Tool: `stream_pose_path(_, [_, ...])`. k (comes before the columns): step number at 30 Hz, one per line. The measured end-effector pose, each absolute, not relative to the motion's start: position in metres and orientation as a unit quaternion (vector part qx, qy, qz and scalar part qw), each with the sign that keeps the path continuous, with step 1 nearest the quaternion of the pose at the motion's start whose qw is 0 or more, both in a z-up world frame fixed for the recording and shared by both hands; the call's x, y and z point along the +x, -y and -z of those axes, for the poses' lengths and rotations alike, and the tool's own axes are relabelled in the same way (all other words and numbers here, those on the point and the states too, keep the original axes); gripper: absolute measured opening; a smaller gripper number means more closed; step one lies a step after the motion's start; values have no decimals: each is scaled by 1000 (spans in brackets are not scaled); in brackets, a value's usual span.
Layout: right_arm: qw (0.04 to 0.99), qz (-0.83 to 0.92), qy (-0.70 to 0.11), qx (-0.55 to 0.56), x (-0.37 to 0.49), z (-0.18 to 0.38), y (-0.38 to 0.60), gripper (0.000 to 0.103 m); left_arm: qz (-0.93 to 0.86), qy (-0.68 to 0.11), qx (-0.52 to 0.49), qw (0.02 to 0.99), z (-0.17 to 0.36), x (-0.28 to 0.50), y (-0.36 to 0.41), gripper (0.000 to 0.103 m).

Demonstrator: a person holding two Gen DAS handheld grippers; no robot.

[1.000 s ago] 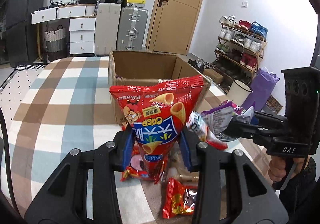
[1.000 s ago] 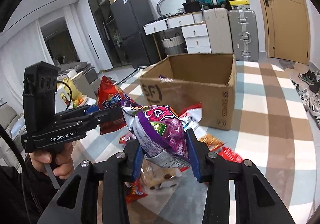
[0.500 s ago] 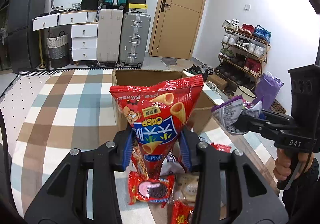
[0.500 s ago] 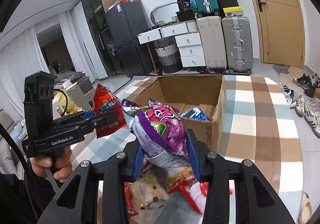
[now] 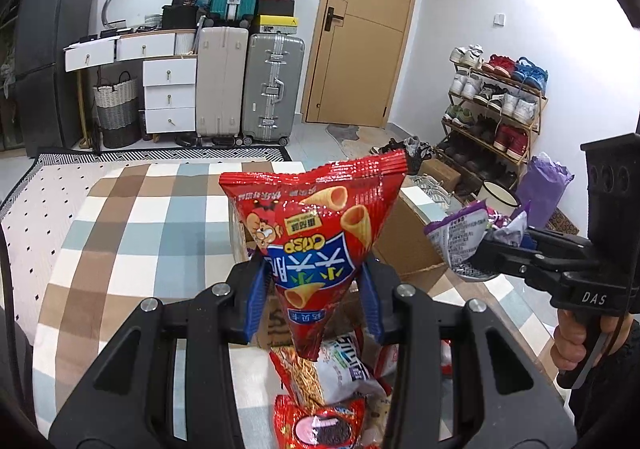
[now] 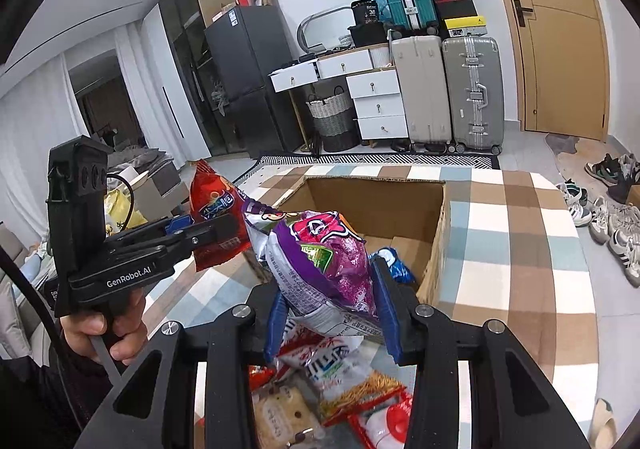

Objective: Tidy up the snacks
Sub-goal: 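Lift and carry both bags over the box with both grippers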

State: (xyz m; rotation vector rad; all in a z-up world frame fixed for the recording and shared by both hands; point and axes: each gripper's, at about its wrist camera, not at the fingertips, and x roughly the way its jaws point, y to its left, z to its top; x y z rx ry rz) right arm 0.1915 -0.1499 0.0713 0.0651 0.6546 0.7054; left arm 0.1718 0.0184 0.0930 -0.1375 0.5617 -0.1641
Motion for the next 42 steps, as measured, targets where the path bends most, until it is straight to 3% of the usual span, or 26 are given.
stream_pose_path(42, [881, -283, -374, 53, 272, -30, 114, 40, 72, -346, -29, 935, -31, 278, -4, 37])
